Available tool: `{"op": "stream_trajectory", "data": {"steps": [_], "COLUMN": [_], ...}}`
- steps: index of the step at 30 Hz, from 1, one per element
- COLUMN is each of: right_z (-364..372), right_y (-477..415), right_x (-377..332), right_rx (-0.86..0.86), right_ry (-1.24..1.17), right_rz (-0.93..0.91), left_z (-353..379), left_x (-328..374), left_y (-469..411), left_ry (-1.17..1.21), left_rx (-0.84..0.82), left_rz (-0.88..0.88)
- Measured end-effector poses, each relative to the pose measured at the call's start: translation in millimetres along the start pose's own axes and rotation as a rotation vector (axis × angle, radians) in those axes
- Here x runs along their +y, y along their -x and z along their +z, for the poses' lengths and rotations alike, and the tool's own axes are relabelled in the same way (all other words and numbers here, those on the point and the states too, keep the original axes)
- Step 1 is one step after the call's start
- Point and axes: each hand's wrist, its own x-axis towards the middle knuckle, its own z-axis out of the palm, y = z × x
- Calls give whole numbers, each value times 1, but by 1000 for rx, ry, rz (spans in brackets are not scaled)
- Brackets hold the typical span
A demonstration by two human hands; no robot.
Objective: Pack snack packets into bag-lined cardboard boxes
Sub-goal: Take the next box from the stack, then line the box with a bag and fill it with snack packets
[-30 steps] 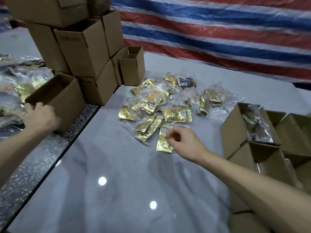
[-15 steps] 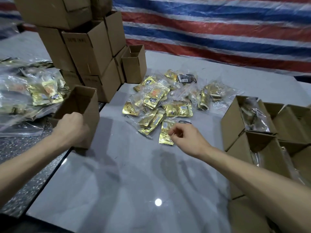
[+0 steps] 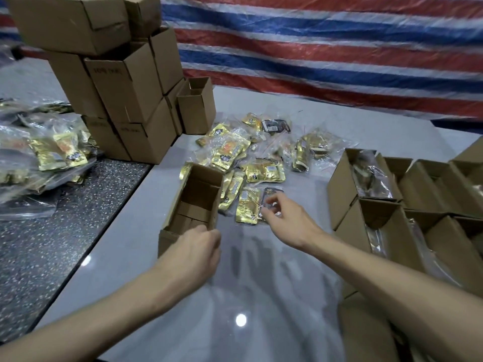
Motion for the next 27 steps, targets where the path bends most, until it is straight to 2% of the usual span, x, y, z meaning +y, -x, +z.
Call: {"op": "stream_trajectory", "data": {"steps": [4, 12, 15, 19, 21, 23, 25, 27], "right_z": [-9, -7, -5, -11, -14, -13, -12, -11], "right_y": [-1, 0, -3, -6, -6, -2, -2, -2], "right_x": [5, 8, 11, 11, 13, 17, 19, 19], "right_rx": [96, 62, 9, -46, -122, -202, -234, -253], "right_ry": [-8, 24, 110, 147, 165, 154, 163, 166], "right_rz": [78, 142, 220, 210, 224, 252, 253, 259], "left_z": [8, 21, 29, 40, 46, 56, 72, 90], "left_x": [17, 27, 13, -22, -40, -54, -65, -74], "left_y": [22, 49, 37, 16, 8, 2, -3, -7], "left_ry": [47, -34, 23, 100, 197, 388, 648, 797], "left_rx": [-47, 19, 95, 317, 390, 381, 275, 141], "left_rz": [70, 223, 266, 429, 385, 299, 171, 114]}}
